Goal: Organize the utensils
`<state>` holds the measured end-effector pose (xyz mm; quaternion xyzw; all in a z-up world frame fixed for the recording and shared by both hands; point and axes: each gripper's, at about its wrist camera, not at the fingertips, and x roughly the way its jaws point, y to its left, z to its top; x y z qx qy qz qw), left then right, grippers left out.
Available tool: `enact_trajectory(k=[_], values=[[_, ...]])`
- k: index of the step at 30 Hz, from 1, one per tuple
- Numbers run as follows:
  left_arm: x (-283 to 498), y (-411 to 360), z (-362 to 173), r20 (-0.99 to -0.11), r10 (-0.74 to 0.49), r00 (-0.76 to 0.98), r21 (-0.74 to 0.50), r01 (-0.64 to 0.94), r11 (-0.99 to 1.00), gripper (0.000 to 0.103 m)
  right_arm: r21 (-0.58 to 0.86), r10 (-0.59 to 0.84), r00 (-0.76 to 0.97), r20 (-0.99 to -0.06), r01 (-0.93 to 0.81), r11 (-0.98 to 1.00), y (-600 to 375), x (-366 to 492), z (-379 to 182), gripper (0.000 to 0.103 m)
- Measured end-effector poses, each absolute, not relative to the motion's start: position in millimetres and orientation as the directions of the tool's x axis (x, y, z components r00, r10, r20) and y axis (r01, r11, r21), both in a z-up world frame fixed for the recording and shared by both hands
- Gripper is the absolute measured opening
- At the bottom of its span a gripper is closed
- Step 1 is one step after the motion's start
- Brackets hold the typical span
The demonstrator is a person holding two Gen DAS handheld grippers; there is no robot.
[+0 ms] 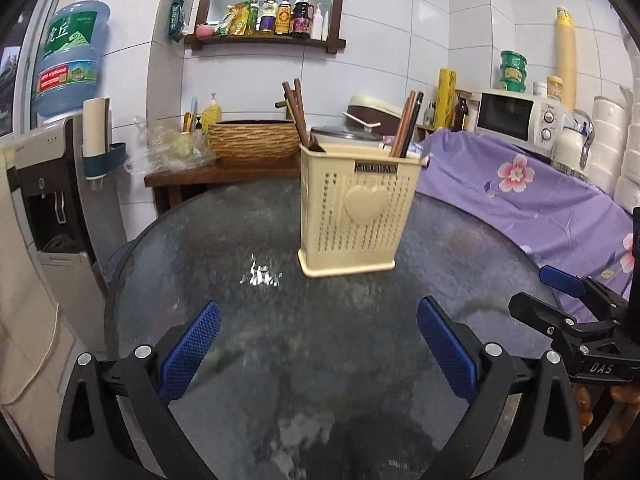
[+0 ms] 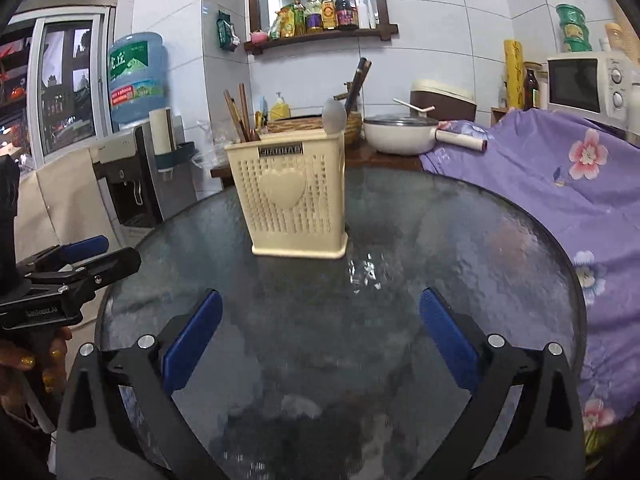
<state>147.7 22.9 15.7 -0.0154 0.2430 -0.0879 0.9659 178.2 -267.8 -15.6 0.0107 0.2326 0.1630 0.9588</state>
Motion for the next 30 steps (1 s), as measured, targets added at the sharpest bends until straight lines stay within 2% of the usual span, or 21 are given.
enact_trajectory(k=[5, 13, 22, 30], values=[[117, 21, 6, -0.48, -0.18, 0.859, -0.083, 0.159, 0.984, 0.097, 0.096, 0.342, 0.831, -0.439, -0.334, 0.937, -267, 139, -23, 0.097], [73, 16, 11, -0.469, -0.149, 0.871, -0.065, 0.135, 0.989, 0.097, 0.071, 0.323, 0.885, -0.334, -0.318, 0.945, -280, 77, -3, 0.097], [40, 12, 24, -0.434, -0.138, 0.89, -0.05, 0.129, 0.99, 0.097, 0.115, 0.334, 0.9, -0.281, -0.314, 0.943, -300, 40, 10, 0.097], [29, 0, 24, -0.436, -0.16, 0.886, -0.043, 0.157, 0.987, 0.097, 0.075, 0.327, 0.91, -0.253, -0.318, 0.945, -301, 23, 14, 0.097]])
